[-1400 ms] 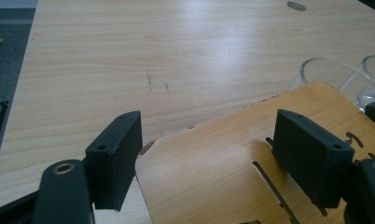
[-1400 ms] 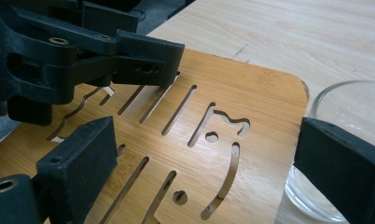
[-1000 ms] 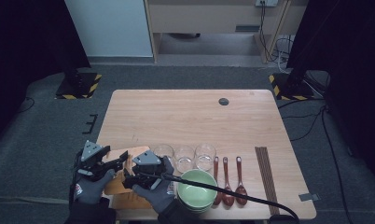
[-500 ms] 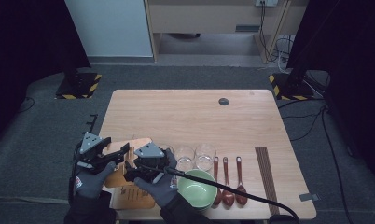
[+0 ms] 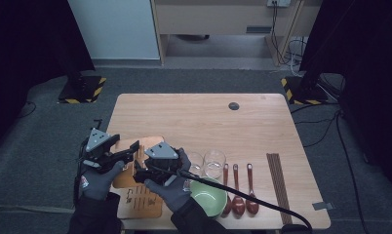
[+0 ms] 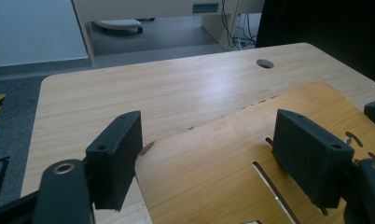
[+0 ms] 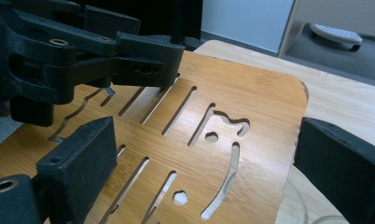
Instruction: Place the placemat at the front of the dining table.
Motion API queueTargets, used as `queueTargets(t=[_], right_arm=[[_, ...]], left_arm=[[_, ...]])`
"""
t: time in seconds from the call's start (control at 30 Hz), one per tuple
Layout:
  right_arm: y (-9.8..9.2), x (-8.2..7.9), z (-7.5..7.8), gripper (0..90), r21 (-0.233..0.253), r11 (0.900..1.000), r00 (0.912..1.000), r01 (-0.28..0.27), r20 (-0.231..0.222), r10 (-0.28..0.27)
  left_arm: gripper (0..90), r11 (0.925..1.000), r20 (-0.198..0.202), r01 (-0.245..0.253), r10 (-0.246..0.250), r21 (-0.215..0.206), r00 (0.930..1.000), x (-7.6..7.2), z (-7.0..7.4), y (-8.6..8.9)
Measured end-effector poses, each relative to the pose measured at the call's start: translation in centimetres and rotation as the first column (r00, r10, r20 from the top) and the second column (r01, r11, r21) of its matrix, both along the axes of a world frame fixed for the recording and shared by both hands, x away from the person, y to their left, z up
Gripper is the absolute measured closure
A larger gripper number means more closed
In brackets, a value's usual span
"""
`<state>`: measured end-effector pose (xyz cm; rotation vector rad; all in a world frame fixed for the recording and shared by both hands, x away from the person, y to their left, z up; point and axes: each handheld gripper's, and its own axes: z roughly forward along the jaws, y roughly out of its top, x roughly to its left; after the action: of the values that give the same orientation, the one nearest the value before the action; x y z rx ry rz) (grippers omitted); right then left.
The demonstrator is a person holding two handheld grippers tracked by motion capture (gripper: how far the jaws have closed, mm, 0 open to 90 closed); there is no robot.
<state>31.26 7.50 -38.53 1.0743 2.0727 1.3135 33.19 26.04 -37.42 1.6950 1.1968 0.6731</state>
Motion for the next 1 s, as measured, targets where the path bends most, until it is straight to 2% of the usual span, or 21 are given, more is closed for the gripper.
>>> queueTargets(t=[0.63, 1.0], right_arm=[[-2.8, 0.7, 3.0, 6.2, -0.008, 0.999, 0.9971, 0.038, 0.066, -0.038], [-5.6, 1.7, 4.3, 6.2, 0.001, 0.998, 0.9943, 0.066, 0.084, -0.066]], left_arm=[[24.3, 0.9993, 0.057, 0.038, -0.038, -0.001, 0.9976, 1.4, 3.2, -2.9], [24.3, 0.9975, 0.082, 0.07, -0.07, 0.008, 0.9942, 3.0, 4.5, -6.0]])
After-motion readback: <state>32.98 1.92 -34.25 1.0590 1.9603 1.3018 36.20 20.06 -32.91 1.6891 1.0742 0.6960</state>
